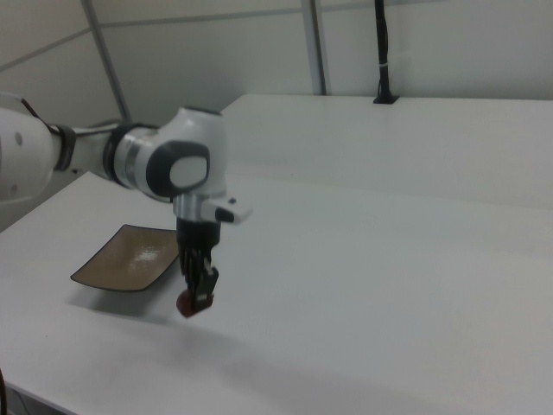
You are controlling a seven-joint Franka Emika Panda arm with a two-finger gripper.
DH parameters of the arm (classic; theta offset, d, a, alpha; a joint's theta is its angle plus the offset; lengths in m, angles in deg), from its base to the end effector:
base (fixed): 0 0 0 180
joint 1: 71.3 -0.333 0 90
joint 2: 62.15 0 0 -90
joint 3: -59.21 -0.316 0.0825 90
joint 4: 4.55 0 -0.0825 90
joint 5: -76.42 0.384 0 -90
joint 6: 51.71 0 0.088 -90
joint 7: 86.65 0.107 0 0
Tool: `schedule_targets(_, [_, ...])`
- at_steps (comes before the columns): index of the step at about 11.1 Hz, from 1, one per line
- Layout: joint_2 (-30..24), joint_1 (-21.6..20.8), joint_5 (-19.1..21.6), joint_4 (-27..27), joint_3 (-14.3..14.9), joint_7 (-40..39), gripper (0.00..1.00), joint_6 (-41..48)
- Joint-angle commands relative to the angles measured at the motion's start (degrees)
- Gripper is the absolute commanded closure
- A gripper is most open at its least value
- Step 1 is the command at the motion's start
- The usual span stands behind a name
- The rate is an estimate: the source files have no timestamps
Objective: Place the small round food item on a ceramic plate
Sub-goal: 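Lift the held red food item off the table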
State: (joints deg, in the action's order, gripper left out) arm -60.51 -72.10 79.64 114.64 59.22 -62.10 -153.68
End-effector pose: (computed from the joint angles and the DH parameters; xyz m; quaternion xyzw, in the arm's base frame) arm 0.5122 0.0119 0.3910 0.9629 -0.2130 -0.1655 0.0104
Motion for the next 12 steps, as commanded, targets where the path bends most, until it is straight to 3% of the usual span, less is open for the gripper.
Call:
schedule_targets(1, [0.29, -0.78, 0.55, -11.41, 0.08, -2.32, 0.73, 7.47])
schedule_targets(2, [0.21, -1.04, 0.64, -13.36, -0.53, -2.84, 0.72, 8.27])
schedule_targets(6, [1.43, -9.64, 0.56, -17.67, -0.54, -5.73, 0.72, 8.45])
schedule_targets(12, [13.29, -19.58, 0.82, -27.08, -0.54, -7.33, 0.72, 6.27])
